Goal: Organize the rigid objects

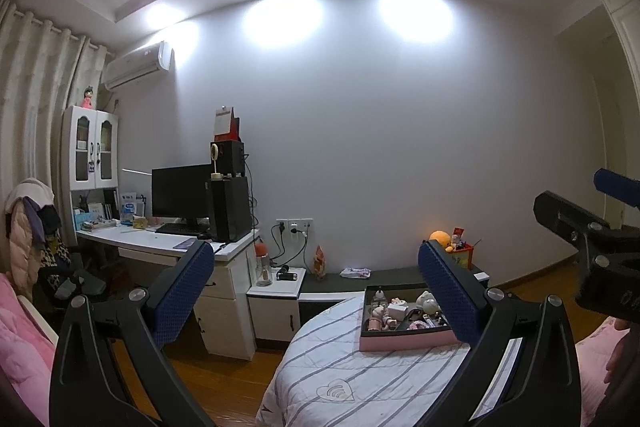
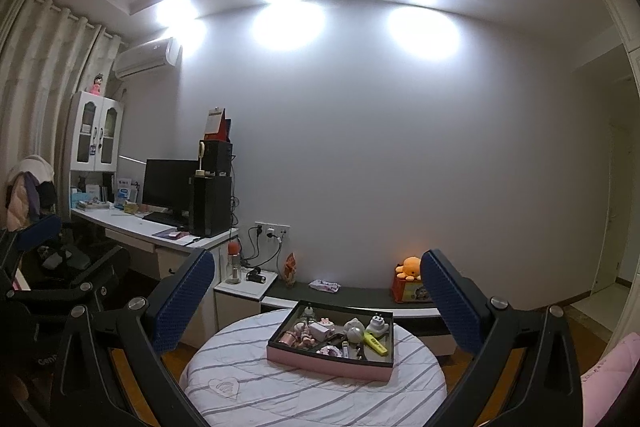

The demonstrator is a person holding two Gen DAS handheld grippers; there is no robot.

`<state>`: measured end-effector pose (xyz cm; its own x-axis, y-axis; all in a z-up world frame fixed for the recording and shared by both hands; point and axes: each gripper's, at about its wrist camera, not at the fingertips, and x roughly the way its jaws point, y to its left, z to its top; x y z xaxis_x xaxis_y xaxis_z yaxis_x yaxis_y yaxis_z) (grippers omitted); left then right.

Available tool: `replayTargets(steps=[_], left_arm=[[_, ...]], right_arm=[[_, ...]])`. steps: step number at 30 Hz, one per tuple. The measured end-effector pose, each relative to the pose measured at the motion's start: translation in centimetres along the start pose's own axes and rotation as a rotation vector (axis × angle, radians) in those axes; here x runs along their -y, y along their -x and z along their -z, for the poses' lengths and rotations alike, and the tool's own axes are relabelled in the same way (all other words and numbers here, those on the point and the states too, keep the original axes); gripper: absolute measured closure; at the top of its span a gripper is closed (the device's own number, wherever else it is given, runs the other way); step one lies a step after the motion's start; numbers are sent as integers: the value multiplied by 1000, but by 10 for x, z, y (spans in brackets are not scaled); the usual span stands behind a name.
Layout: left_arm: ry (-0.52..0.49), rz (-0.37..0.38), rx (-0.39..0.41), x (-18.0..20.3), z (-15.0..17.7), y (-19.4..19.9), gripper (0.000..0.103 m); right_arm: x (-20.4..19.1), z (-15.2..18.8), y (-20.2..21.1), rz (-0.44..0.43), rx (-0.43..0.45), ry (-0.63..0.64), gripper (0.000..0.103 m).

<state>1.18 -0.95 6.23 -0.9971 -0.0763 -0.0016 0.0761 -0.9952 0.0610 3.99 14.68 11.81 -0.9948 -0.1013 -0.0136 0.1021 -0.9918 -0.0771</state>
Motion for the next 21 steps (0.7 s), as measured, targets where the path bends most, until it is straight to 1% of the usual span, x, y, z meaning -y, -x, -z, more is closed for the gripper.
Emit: replayTargets(steps=[21], left_arm=[[-18,14,-6,4,-2,3,0]], right_arm=[[3,1,2,7,2,-4,0]])
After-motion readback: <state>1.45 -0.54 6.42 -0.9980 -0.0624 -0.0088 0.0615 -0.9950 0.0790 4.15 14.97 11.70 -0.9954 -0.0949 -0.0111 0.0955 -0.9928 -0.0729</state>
